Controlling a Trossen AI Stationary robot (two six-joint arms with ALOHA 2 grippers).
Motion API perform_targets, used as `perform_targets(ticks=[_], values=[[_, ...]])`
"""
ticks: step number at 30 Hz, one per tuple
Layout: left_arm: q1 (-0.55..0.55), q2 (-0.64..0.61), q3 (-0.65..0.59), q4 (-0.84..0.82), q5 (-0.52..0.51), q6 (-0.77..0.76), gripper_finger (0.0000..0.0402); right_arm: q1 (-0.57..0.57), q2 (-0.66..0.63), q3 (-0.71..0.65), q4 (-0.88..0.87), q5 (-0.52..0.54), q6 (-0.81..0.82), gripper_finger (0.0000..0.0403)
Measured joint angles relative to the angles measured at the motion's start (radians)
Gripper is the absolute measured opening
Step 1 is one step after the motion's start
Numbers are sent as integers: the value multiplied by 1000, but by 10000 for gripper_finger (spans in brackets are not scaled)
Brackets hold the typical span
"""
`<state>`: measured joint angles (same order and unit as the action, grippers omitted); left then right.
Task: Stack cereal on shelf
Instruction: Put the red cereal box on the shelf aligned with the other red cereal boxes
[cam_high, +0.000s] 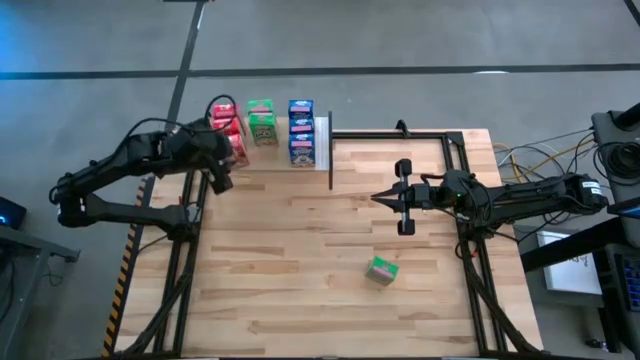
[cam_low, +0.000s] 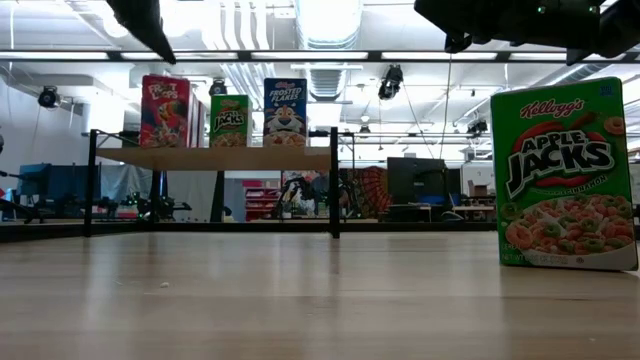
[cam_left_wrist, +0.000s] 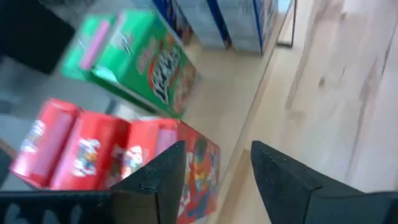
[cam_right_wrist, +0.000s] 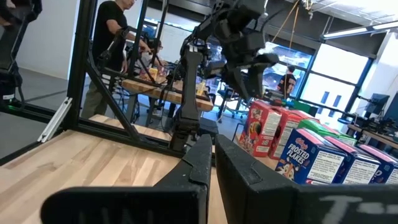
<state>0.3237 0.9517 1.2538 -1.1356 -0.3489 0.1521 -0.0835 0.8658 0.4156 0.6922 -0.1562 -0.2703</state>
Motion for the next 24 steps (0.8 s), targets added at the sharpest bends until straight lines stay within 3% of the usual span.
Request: perform_targets(ticks=[5, 12, 24], values=[[0, 20, -59, -22, -15, -38, 131, 0, 0, 0, 0, 0, 1, 13], [0, 61, -76, -102, -140, -42, 91, 0, 0, 0, 0, 0, 8, 13], [0, 73, -76, -167, -245, -65, 80, 0, 0, 0, -1, 0, 8, 13]])
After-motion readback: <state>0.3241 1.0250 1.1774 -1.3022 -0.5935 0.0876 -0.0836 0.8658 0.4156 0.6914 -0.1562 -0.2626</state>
